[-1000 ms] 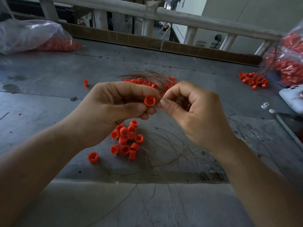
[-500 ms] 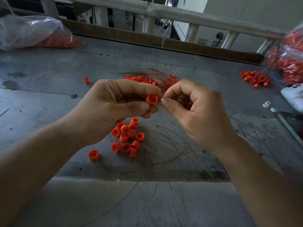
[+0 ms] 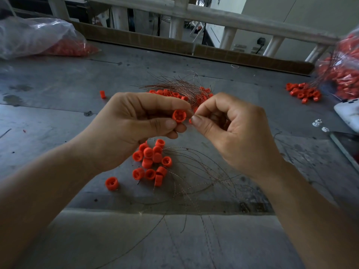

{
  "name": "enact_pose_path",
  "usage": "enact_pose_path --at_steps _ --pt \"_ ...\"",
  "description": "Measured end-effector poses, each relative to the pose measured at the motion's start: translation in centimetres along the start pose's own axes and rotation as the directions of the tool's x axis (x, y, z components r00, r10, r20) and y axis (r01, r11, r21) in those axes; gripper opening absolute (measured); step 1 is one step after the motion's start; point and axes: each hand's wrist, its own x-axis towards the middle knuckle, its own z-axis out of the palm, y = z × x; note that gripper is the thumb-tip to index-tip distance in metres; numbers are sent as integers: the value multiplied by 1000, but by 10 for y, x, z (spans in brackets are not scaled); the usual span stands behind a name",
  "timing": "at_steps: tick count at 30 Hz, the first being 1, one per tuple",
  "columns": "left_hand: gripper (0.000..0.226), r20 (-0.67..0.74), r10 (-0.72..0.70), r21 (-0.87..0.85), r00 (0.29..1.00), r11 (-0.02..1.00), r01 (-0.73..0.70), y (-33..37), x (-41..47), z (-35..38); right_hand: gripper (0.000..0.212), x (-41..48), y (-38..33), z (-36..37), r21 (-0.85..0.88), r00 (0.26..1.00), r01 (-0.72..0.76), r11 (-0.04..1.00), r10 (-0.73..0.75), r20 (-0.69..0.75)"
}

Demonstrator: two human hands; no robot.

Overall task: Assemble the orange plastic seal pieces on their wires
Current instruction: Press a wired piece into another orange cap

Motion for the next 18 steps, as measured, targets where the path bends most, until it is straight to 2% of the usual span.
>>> enact_pose_path --at_steps 12,15,18 --pt "46 -14 -7 -32 1000 999 6 -3 0 -2 13 1 0 -3 192 986 -159 968 145 85" --pt "46 -7 -6 -38 1000 999 6 -4 0 0 21 -2 0 2 195 979 -162 967 132 157" --pt "46 -8 -11 -48 1000 999 11 -5 0 1 20 -2 0 5 186 974 -144 972 106 199"
